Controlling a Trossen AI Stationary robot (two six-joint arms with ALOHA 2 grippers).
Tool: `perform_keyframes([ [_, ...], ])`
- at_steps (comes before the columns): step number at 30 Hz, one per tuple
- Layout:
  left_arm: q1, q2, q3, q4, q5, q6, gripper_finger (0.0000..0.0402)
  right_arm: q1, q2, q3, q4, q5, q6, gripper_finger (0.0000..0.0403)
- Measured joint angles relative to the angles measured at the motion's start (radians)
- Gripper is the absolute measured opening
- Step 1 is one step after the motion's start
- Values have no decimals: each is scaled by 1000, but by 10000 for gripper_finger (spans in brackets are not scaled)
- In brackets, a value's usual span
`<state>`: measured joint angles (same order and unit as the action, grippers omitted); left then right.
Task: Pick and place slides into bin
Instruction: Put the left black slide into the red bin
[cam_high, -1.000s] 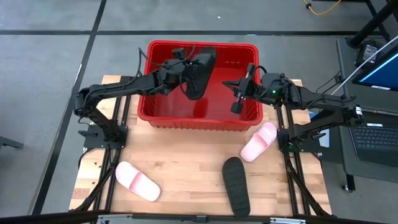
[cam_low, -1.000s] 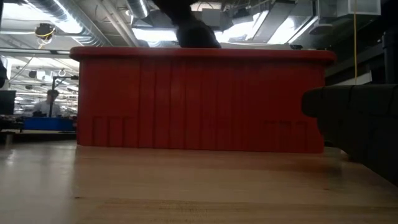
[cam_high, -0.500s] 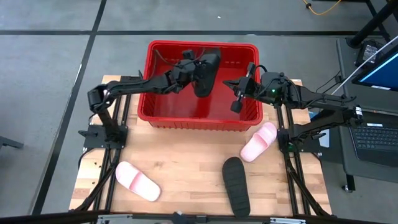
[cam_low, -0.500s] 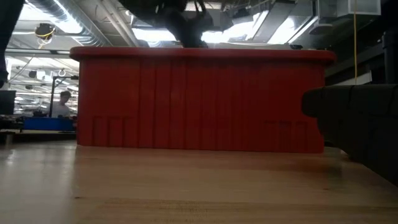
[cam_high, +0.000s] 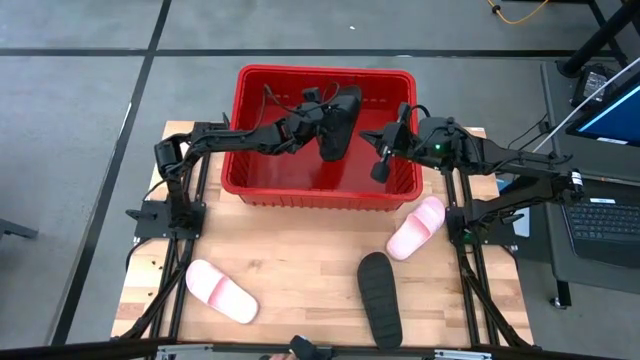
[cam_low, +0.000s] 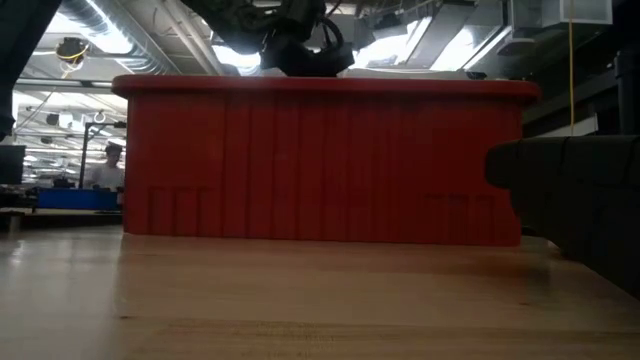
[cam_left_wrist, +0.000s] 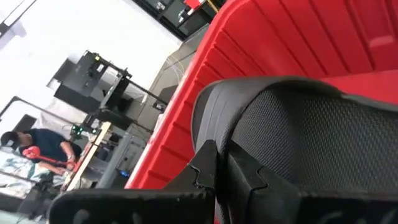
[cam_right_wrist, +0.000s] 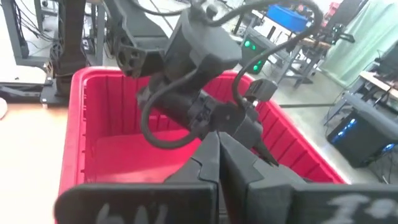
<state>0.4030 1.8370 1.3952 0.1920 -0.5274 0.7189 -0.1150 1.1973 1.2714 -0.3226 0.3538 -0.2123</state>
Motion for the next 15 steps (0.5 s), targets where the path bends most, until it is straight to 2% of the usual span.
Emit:
perform_keyframes([
  [15, 31, 41, 0, 0, 35, -69, 5, 1, 0, 0, -11, 0, 77, 5],
])
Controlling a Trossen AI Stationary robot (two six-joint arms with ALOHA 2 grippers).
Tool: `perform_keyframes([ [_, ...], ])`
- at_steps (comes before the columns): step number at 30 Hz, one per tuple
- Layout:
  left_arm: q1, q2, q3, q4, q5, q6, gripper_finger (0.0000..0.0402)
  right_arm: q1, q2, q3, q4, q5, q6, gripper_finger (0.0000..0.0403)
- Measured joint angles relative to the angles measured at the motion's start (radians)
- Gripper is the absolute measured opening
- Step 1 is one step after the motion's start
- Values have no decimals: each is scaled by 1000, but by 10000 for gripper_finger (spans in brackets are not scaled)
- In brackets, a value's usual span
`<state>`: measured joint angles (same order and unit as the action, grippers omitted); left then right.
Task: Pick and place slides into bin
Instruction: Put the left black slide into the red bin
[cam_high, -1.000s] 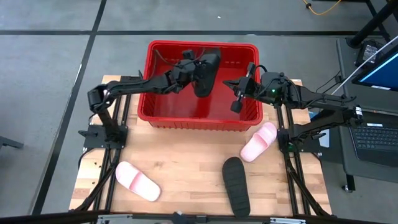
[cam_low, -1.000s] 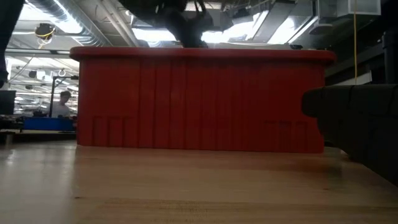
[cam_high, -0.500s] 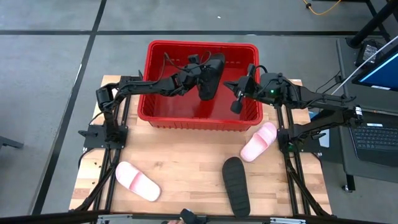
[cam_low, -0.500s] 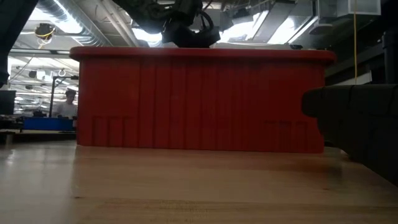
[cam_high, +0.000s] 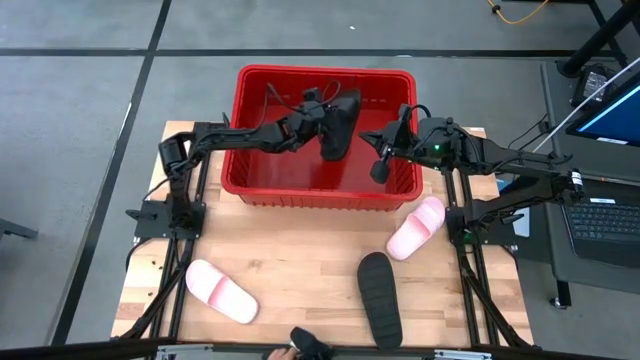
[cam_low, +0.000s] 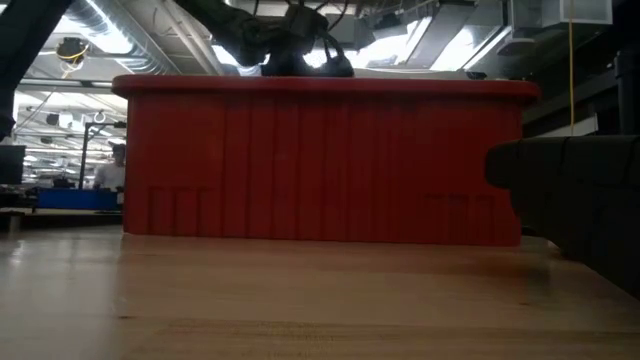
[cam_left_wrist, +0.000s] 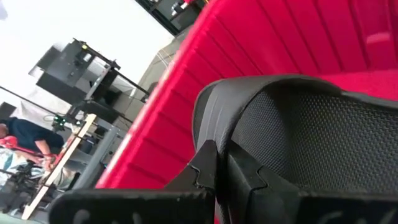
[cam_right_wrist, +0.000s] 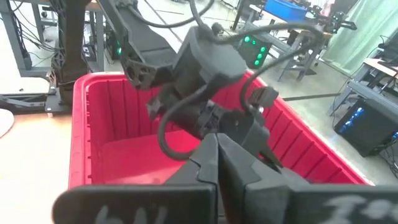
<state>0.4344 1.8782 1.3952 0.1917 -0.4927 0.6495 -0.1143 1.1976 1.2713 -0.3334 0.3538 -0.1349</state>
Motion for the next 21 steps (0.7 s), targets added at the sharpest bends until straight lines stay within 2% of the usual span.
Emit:
perform_keyframes([
  [21, 2, 132, 0, 53, -22, 17, 4, 0, 0, 0, -3, 0, 0, 5],
])
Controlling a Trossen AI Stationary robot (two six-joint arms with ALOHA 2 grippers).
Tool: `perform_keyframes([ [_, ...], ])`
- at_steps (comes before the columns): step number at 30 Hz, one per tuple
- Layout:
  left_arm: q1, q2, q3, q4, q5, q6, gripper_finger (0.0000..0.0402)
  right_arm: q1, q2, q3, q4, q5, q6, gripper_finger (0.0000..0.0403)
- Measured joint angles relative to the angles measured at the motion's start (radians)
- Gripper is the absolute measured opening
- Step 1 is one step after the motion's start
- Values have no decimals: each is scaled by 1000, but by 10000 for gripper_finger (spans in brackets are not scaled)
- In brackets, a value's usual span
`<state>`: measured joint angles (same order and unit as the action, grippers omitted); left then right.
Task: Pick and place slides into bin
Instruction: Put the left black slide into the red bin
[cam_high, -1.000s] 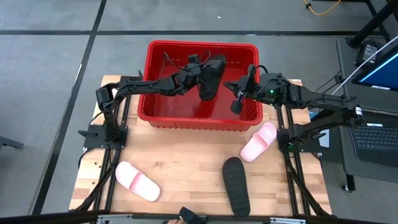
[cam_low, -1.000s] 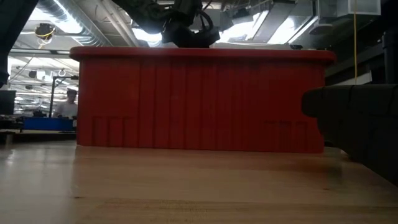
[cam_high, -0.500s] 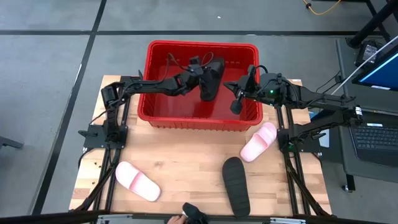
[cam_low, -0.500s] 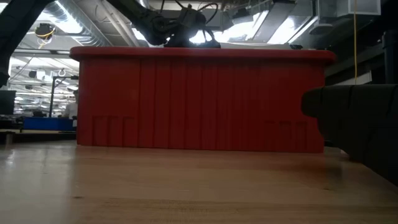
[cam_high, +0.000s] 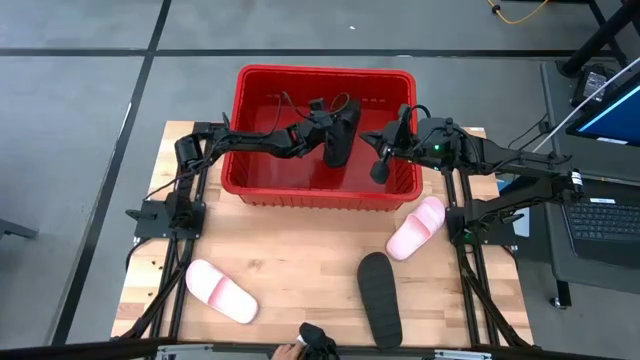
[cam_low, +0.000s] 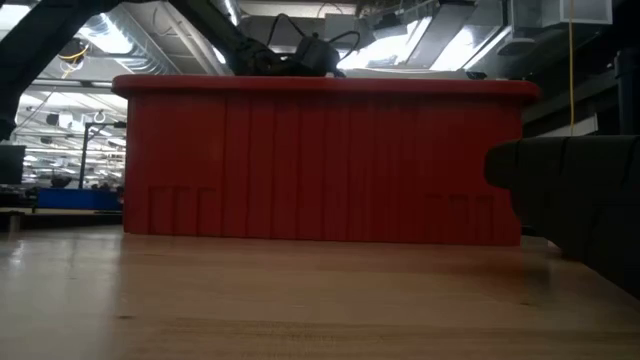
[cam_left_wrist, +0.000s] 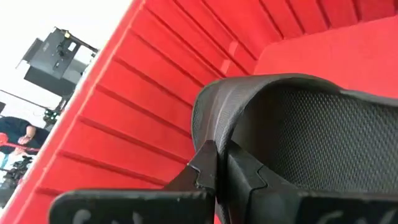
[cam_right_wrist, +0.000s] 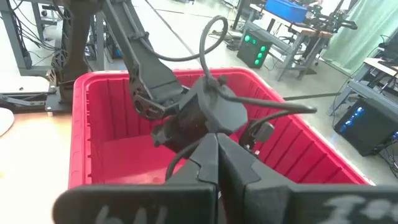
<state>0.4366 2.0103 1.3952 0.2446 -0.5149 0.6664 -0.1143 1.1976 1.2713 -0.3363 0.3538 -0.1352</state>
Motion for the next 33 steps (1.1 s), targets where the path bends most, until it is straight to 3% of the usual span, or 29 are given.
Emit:
perform_keyframes([
  [6, 7, 2, 0, 15, -33, -19, 5, 0, 0, 0, 0, 0, 0, 5],
  [21, 30, 2, 0, -9, 4, -80, 5, 0, 82, 0, 7, 0, 22, 5],
  [33, 52, 60, 0, 42, 17, -96, 5, 9, 87, 0, 111, 0, -17, 5],
])
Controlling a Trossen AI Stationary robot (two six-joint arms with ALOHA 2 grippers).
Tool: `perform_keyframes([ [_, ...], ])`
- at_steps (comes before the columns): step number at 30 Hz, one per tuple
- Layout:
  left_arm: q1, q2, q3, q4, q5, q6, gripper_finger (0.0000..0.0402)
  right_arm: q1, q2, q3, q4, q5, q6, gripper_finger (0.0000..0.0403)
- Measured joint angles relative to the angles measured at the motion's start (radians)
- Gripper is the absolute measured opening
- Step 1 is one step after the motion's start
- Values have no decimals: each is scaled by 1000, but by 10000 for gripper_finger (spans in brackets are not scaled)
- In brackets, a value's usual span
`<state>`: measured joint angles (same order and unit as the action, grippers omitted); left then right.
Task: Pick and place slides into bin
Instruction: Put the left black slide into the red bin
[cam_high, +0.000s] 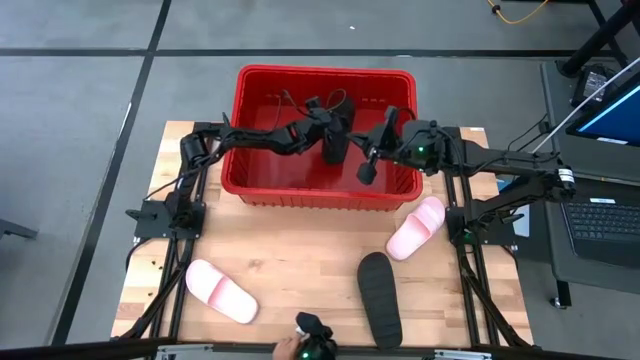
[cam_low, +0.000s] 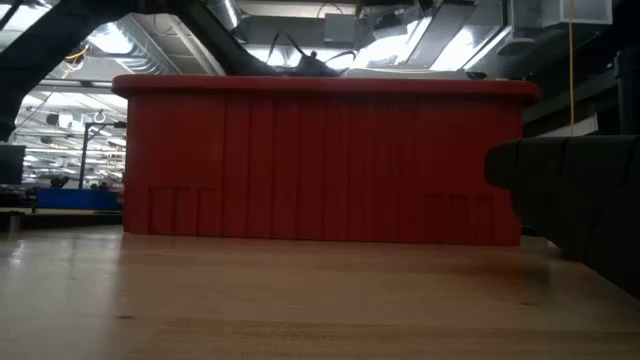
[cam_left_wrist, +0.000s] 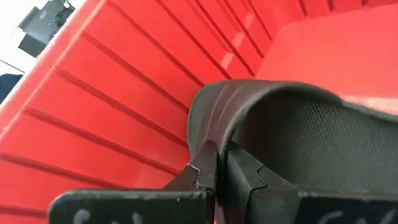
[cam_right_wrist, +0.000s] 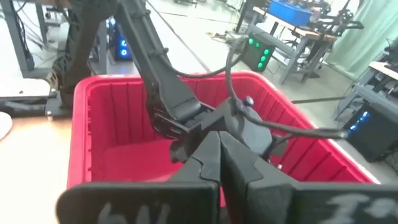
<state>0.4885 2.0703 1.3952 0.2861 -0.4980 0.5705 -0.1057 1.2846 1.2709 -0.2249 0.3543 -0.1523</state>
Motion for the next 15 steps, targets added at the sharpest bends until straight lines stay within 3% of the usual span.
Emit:
perform_keyframes([
  [15, -6, 74, 0, 52, 21, 1, 5, 13, 0, 0, -1, 0, -9, 3],
])
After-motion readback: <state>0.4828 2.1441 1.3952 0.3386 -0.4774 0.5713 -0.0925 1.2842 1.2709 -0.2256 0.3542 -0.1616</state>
